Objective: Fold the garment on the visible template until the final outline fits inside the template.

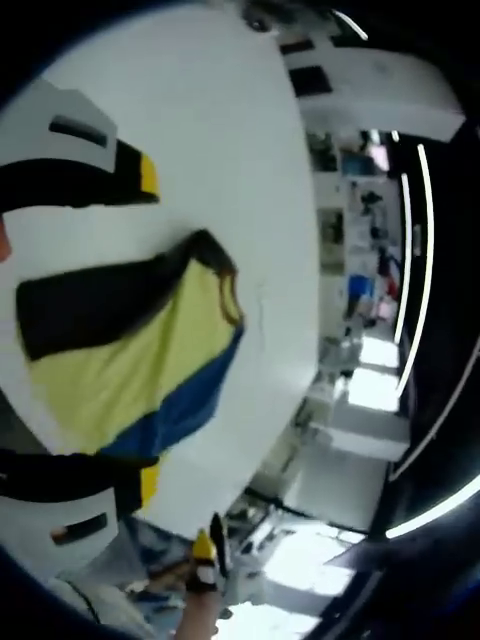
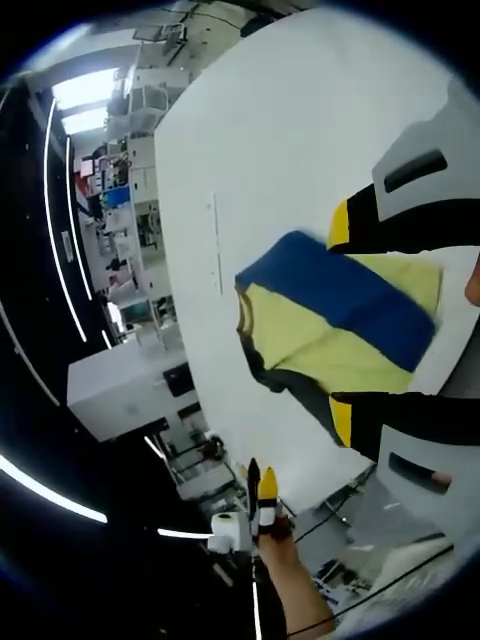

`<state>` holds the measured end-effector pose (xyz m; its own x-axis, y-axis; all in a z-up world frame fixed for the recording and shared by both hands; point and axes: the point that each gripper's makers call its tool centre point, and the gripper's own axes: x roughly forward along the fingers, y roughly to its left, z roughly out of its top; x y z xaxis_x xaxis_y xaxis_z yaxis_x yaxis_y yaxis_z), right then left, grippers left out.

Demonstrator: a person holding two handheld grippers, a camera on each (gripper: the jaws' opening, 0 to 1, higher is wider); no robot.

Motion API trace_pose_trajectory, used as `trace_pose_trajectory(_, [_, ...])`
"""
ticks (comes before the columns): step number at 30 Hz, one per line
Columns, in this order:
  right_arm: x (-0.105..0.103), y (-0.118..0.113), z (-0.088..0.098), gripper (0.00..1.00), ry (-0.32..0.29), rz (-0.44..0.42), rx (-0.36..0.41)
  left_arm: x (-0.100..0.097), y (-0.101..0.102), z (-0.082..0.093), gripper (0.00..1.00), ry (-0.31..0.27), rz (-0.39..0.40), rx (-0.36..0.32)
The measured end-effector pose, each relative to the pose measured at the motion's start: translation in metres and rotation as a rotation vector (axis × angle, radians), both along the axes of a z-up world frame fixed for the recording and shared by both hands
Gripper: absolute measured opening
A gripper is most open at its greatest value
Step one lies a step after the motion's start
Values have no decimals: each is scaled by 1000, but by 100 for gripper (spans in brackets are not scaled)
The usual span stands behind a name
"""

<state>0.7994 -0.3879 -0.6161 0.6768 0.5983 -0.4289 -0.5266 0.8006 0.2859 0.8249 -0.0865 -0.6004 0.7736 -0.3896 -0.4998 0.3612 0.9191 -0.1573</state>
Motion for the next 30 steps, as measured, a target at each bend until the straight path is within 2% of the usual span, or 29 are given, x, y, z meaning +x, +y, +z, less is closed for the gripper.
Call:
trace_pose_trajectory(4, [-12,-6,0,56,-2,-10,-1,-24,-3,2,99,15,15,-39])
trace_pose_trajectory(6, [-18,-8,0,56,-3,-17,-2,-33,-4,2,99,16,18,-35])
trace_pose_trajectory(13, [-33,-11,3,56,-8,-24,-5,-56,-3,10,99,9,24,-48])
trace_pose_trajectory(22, [-42,-9,3,56,-7,-22,-8,-68,2,11,99,11,44,-68])
trace_pose_trajectory(30, [-43,-5,1,56,-3,-2,-17,-74,-3,7,99,24,49,-96])
